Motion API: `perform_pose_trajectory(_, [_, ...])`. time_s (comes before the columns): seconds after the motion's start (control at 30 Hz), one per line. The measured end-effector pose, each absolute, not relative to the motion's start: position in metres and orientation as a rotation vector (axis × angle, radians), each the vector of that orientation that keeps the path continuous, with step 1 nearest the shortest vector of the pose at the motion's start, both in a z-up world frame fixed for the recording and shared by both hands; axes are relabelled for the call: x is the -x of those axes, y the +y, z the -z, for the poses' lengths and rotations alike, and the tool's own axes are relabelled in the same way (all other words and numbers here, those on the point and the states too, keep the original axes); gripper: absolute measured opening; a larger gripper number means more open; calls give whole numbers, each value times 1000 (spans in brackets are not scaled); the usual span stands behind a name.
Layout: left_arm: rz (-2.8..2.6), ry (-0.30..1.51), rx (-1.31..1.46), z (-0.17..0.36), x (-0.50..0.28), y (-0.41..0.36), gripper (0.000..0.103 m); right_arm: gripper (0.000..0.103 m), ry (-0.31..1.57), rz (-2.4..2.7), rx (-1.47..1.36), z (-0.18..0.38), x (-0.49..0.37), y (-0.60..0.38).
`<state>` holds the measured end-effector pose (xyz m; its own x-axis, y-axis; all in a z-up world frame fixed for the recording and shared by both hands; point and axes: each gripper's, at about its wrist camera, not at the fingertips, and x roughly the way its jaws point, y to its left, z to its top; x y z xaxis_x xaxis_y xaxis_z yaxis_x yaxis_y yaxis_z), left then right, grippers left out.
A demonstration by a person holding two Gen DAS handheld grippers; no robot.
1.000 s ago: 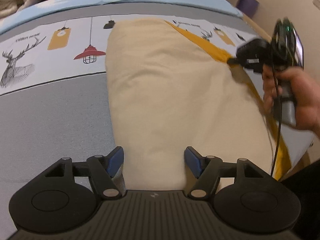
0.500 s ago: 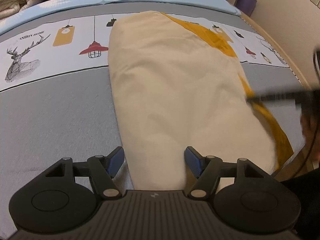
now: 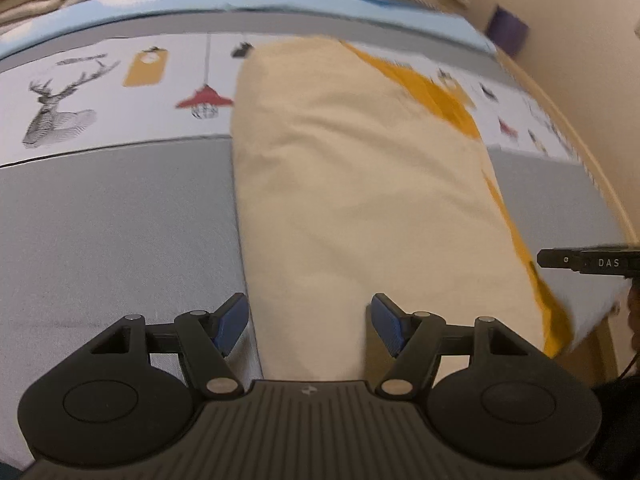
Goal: Fold large clothes
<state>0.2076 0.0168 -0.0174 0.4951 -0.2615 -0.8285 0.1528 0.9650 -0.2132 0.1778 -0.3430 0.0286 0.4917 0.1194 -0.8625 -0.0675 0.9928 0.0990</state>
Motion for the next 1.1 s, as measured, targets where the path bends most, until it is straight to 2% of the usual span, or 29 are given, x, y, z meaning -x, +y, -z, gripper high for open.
perform_pose_trajectory(0.1, [217,1010,183,14,-216,23,73,45,997,-97,-177,-27,-193,-354])
perform_pose_trajectory(0.2, [201,1014,275,13,-229,32,73,49,1021,-118,-272,-11,-210,-357])
perform_pose_trajectory(0.4, [177,1137,494,38,-292,60,76,56,1079,-107,-383,10,-233,-362])
perform_pose_trajectory(0.57, [231,1200,721,77,-342,79,86,58,1102,-115,-397,17,-241,-361])
perform_pose_trajectory(0.73, [257,1192,788,101,-364,73,89,59,1118,-114,-393,23,-246,-358])
perform_pose_trajectory(0.83, [265,1150,783,101,-371,66,88,59,1117,-107,-409,26,-253,-357])
perform_pose_trajectory(0.9, [266,1115,758,97,-373,63,80,60,1108,-102,-414,26,-256,-354])
perform_pose_trajectory(0.93, [272,1097,749,95,-375,63,72,58,1098,-99,-411,25,-258,-352])
perform_pose_trajectory(0.97, [282,1080,744,91,-376,63,65,51,1090,-99,-405,24,-259,-349])
perform_pose_trajectory(1.0, [298,1055,733,85,-378,63,62,40,1084,-104,-398,23,-261,-345])
perform_pose_trajectory(1.1, [326,992,688,66,-383,66,58,19,1044,-109,-371,16,-264,-332])
